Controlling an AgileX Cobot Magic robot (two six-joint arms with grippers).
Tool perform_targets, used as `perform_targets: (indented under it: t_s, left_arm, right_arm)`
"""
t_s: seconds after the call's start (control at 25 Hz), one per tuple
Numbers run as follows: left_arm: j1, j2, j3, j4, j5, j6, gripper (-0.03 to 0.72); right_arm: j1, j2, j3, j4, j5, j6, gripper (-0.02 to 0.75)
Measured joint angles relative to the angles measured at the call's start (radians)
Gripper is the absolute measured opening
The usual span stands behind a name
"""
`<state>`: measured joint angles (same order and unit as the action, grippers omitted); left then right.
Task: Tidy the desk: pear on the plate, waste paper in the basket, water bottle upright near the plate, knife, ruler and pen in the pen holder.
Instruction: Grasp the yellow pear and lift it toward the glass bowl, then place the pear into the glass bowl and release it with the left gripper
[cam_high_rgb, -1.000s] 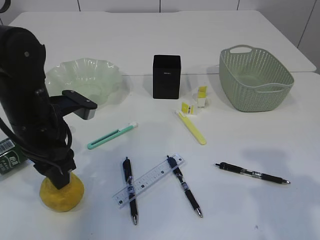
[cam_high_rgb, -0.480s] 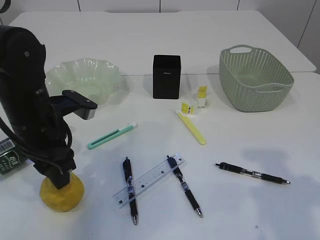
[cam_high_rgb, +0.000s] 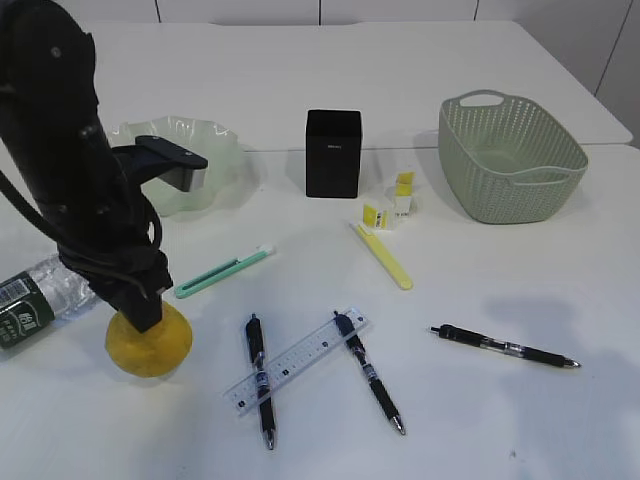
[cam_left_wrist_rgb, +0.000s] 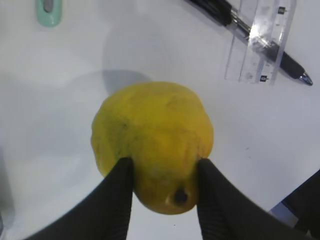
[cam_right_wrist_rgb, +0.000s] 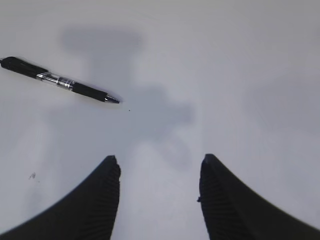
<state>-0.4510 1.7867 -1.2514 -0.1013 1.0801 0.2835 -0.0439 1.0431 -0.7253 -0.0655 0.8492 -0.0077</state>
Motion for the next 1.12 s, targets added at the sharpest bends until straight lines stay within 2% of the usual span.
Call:
perform_targets:
  t_s: [0.28,0.8,1.12]
  left_arm:
    - [0.0,0.0,-0.057,0.003,0.039,0.0,0.272]
    - [0.0,0.001,-0.243,0.089,0.107,-0.071,0.272]
    - [0.0,0.003,-0.356,0.23,0.131,-0.169,0.272]
  right_arm:
    - [0.0,0.0,0.0,0.0,0.0,0.0,0.389]
    - [0.0,0.0,0.0,0.0,0.0,0.0,0.389]
    - [0.0,0.0,0.0,0.002,0.0,0.0,0.389]
